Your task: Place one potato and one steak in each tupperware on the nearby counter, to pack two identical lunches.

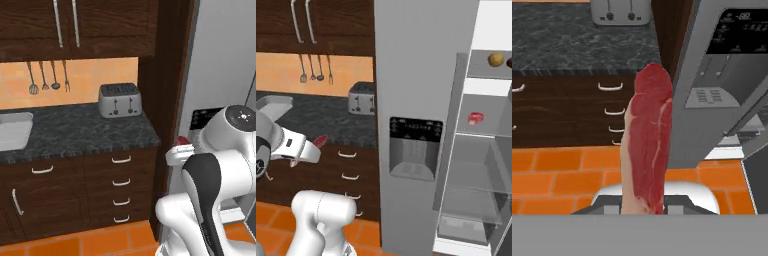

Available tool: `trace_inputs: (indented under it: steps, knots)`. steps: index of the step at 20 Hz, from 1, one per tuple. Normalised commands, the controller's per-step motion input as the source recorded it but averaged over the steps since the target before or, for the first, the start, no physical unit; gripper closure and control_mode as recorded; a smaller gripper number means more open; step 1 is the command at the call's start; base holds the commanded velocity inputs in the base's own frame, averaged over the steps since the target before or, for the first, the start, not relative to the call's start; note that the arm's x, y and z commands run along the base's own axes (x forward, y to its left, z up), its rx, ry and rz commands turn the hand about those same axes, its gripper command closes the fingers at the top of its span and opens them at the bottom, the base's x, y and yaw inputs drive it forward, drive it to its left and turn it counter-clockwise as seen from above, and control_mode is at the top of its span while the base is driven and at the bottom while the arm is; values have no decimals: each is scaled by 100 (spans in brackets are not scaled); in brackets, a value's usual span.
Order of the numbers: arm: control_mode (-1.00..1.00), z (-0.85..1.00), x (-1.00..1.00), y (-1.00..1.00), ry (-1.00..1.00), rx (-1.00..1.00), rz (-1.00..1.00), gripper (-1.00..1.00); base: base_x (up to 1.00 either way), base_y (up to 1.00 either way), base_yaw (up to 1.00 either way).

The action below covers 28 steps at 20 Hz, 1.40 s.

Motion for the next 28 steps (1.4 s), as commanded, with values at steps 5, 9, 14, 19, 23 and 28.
trace_inputs:
  steps: [5,9,14,19,23,28]
  knots:
    - [100,0,0,0,0,0,0,100,1,98,0]
    - [100,0,0,0,0,0,0,100,0,99,0]
    - [100,0,0,0,0,0,0,100,16,100,0]
    - [100,0,0,0,0,0,0,100,42,100,-1]
    - [100,0,0,0,0,0,0,100,57,98,0]
    - [100,0,0,0,0,0,0,100,70,77,0]
